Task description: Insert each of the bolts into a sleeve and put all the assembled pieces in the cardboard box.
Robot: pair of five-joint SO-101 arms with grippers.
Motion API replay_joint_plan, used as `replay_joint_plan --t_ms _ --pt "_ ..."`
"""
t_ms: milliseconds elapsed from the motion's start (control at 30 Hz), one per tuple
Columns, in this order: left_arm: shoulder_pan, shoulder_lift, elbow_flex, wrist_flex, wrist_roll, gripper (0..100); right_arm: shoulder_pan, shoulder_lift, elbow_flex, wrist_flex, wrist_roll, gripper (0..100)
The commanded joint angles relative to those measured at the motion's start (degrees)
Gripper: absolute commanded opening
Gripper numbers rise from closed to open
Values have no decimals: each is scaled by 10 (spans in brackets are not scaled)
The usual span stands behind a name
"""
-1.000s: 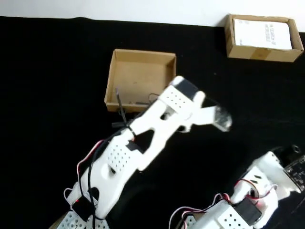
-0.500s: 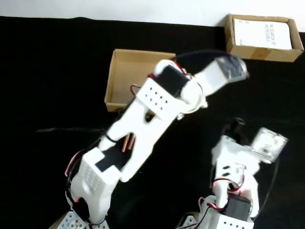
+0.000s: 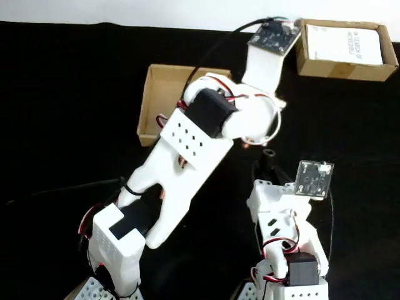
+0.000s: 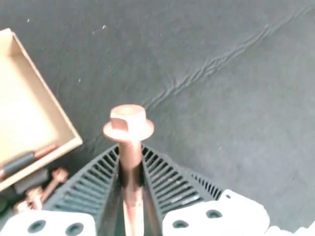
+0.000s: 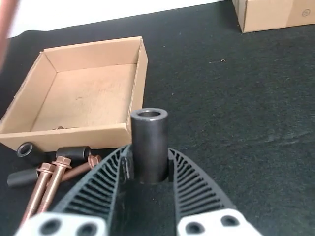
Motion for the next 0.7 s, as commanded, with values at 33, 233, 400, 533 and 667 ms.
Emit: replay_joint_plan --t_ms 33,233,400,533,667 --pt "-10 -31 -15 -21 6 8 -12 -3 -7 -2 0 7" --pt "-50 -65 -41 -34 3 7 -50 -3 -7 -2 -1 7" --pt "-41 -144 -48 12 -40 7 -50 -3 -1 -2 -1 7" --pt "-33 -196 -47 79 -33 7 -51 -3 13 -2 0 7" --pt "-39 -247 -36 116 -28 7 -58 -3 25 -14 0 7"
